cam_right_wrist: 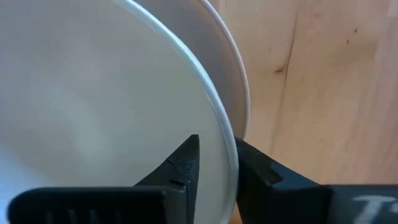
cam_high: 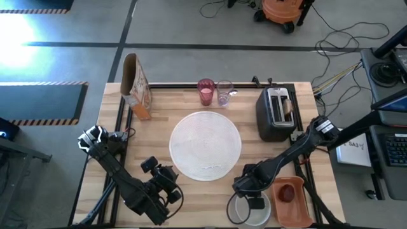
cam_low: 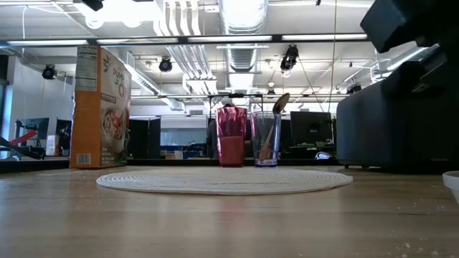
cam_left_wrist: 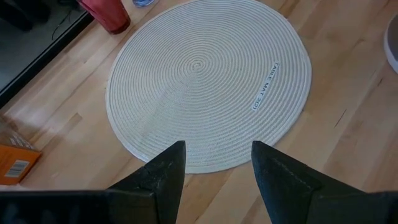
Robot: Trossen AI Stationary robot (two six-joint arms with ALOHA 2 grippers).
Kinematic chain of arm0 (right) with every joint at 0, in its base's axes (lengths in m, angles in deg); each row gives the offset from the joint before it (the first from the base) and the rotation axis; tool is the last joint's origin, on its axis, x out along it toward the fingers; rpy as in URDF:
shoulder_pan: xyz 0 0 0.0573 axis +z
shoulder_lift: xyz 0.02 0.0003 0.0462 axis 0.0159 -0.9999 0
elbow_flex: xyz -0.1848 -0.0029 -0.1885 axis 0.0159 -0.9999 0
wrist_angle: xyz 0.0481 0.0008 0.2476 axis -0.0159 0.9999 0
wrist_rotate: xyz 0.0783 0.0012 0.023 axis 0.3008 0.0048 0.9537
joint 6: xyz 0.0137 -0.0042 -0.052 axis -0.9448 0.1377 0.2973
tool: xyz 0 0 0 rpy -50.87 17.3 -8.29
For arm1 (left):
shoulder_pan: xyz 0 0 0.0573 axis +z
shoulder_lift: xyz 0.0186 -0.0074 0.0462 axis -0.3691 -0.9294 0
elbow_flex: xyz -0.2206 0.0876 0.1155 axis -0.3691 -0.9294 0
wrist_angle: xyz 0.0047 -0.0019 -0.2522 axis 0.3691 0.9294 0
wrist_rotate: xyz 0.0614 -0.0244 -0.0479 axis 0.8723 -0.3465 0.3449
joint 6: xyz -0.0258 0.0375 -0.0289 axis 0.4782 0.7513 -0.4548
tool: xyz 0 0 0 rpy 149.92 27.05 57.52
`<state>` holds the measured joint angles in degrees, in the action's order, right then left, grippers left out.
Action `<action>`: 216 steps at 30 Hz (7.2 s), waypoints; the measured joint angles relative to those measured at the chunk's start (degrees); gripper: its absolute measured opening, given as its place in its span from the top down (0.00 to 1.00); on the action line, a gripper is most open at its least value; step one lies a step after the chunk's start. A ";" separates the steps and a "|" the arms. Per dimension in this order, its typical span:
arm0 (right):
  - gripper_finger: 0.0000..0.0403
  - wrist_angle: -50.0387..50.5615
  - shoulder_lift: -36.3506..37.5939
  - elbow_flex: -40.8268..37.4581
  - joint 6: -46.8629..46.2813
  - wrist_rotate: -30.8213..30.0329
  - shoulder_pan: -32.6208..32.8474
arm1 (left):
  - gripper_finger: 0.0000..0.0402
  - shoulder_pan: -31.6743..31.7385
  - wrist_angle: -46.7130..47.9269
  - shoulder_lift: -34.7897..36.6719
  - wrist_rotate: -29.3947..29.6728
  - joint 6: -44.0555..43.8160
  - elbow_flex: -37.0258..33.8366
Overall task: Arrange a breakfast setting
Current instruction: Put the white bowl on the white placemat, then put the gray plate on the placemat
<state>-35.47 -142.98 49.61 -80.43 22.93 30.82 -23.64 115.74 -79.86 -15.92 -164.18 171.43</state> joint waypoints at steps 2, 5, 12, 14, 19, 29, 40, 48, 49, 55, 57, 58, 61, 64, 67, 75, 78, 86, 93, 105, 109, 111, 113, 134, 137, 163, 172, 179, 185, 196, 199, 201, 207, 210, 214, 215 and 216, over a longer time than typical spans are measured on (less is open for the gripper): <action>0.88 -0.09 0.02 0.00 0.20 0.00 -0.01 | 0.58 0.01 0.00 0.02 0.00 0.00 0.00; 0.94 -0.09 0.30 0.00 0.79 0.00 -0.13 | 0.58 0.00 0.00 0.02 0.01 0.00 -0.01; 0.98 0.17 1.64 0.17 4.26 1.59 -1.10 | 0.58 0.00 -0.02 0.02 0.02 0.00 -0.04; 0.98 0.61 1.84 0.80 6.16 2.70 -2.00 | 0.58 0.01 -0.02 0.02 0.04 0.00 -0.04; 0.98 1.35 2.58 3.42 10.90 4.12 -5.46 | 0.58 0.02 -0.02 0.02 0.07 0.00 -0.04; 0.98 3.46 2.71 9.07 27.09 2.32 -17.67 | 0.58 0.00 -0.01 0.01 0.17 0.00 -0.04; 0.98 3.33 2.71 8.94 33.51 2.12 -36.37 | 0.58 0.01 -0.04 0.02 -0.24 0.00 -0.04; 0.98 0.66 0.33 8.90 30.80 0.83 -41.63 | 0.58 0.10 -0.02 0.02 0.18 0.00 -0.04; 0.98 0.70 -0.53 8.90 30.45 0.25 -42.15 | 0.58 0.18 -0.01 0.02 0.37 0.00 -0.04; 0.98 1.56 -4.96 8.85 28.90 -0.75 -44.59 | 0.58 0.35 0.15 0.02 0.39 0.00 -0.04; 0.98 2.10 -5.68 8.85 29.10 -0.71 -45.03 | 0.58 0.35 0.17 0.02 0.39 0.00 -0.04; 0.98 2.34 -5.97 8.85 29.16 -0.71 -45.16 | 0.58 0.35 0.17 0.02 0.39 0.00 -0.04; 0.98 3.20 -6.28 8.85 29.17 -0.68 -45.64 | 0.58 0.39 0.17 0.02 0.39 0.00 -0.04; 0.98 5.03 -6.28 8.85 29.38 -0.68 -45.99 | 0.58 0.46 0.20 0.02 0.39 0.00 -0.04; 0.98 5.75 -6.28 8.85 29.38 -0.70 -46.10 | 0.58 0.57 0.20 0.02 0.46 0.02 -0.04; 0.95 6.29 -6.25 8.85 28.92 -0.68 -46.29 | 0.58 0.57 0.17 0.02 0.85 1.49 -0.04; 0.91 6.39 -6.17 8.85 28.85 -0.68 -46.61 | 0.58 0.57 0.13 0.02 0.85 1.49 -0.04; 0.75 9.61 -5.63 10.48 28.87 -0.70 -46.66 | 0.58 0.85 -0.46 0.02 3.46 1.41 -0.04; 0.71 17.06 -2.40 14.39 27.18 -0.72 -45.78 | 0.58 0.88 -1.90 0.02 8.72 1.31 -0.04; 0.77 20.84 6.96 12.03 13.55 -0.76 -29.09 | 0.58 0.87 -3.37 0.02 7.89 1.31 -0.04; 0.77 19.16 8.99 8.69 7.79 -2.86 -20.08 | 0.58 0.87 -3.37 0.02 7.89 1.45 -0.04; 0.77 19.08 9.24 6.60 4.06 -3.84 -16.03 | 0.58 0.87 -3.34 0.02 7.89 1.49 -0.04; 0.76 18.41 9.26 4.45 -0.38 -4.02 -12.79 | 0.58 0.87 -3.34 0.02 7.89 1.49 -0.04; 0.60 1.08 2.24 -3.13 -10.69 -6.61 -0.22 | 0.58 0.70 -4.42 0.02 4.69 1.99 -0.04; 0.62 -0.58 1.38 -3.15 -10.18 -6.30 0.04 | 0.58 0.61 -4.44 0.02 4.31 1.99 -0.04; 0.68 -9.41 0.87 -8.37 -13.13 -4.70 0.66 | 0.58 0.48 -4.79 -1.62 3.34 3.23 -0.09; 0.72 -13.58 0.87 -10.99 -14.80 -3.43 0.68 | 0.58 0.48 -4.76 -1.77 3.34 3.25 -0.09; 0.96 -15.39 0.98 -12.15 -15.82 -2.12 0.66 | 0.58 0.48 -4.75 -1.77 3.34 3.85 -0.09; 0.98 -15.40 1.41 -12.19 -14.52 -0.26 0.59 | 0.58 0.48 -4.78 -1.77 3.34 4.04 -0.09; 0.98 -12.71 5.96 -7.16 -9.99 -2.10 -2.41 | 0.58 0.62 -11.22 -1.77 3.54 9.51 -0.09; 0.98 -10.55 6.55 -5.17 -8.08 -3.21 -3.65 | 0.58 0.97 -14.40 -1.77 3.72 12.90 -0.09; 0.98 -9.13 6.58 -3.44 -6.73 -4.36 -4.59 | 0.58 1.21 -16.46 -1.77 3.80 15.25 -0.09; 0.98 -7.98 6.60 2.05 -1.22 -5.85 -8.21 | 0.58 2.63 -20.82 -1.77 3.46 19.80 -0.09; 0.98 -5.90 6.60 4.84 1.52 -7.14 -10.41 | 0.58 4.17 -21.59 -1.77 2.94 19.96 -0.07; 0.98 -0.57 6.58 8.67 5.10 -10.75 -13.64 | 0.58 6.93 -22.60 -1.77 -2.41 20.41 0.00; 0.98 0.45 6.58 9.44 5.90 -11.56 -14.45 | 0.58 7.66 -22.93 -1.77 -4.19 21.16 0.00; 0.98 1.26 6.58 10.06 6.45 -12.21 -15.33 | 0.58 8.35 -23.57 -1.77 -5.80 22.18 0.00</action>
<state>-34.21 -136.41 59.67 -73.98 10.72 15.49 -15.29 92.17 -81.64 -21.71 -141.99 171.43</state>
